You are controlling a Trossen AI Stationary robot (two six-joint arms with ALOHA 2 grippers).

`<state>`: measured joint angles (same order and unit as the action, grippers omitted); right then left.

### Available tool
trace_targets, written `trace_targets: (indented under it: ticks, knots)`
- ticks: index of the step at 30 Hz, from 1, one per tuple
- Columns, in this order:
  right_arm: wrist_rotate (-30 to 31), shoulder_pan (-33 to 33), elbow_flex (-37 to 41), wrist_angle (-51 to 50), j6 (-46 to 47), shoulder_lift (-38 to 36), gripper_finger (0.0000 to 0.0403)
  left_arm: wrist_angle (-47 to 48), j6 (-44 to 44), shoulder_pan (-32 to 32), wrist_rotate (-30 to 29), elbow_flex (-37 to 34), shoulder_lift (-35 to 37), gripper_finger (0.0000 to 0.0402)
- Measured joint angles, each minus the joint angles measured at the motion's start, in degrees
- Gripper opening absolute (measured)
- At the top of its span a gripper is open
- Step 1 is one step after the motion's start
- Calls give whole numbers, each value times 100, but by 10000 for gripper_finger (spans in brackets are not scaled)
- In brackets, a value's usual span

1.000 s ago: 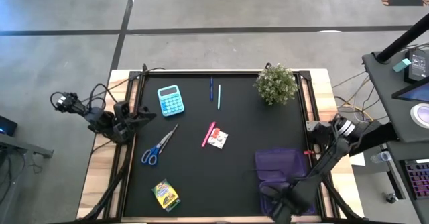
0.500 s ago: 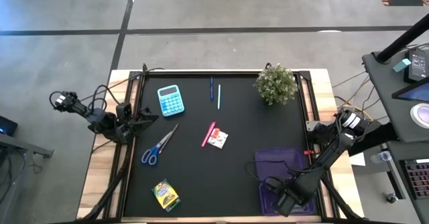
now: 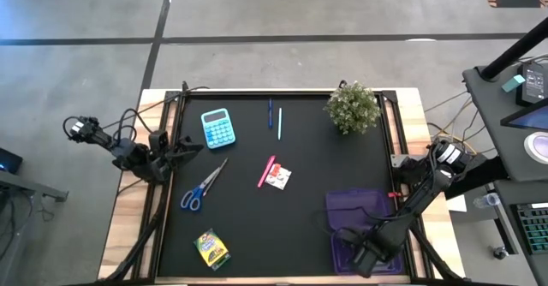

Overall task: Pack school essentials
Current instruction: Put the yellow pen into the purple supply box

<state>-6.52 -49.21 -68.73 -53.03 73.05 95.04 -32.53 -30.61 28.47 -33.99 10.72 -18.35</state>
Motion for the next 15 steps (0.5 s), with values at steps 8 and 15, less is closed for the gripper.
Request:
trace_targets:
  ticks: [8, 15]
  knots:
    - [-8, 0, 15, 150, -181, 0, 20, 0, -11, 0, -18, 0, 0, 194]
    - [9, 0, 15, 78, 528, 0, 67, 0, -9, 0, -21, 0, 0, 194]
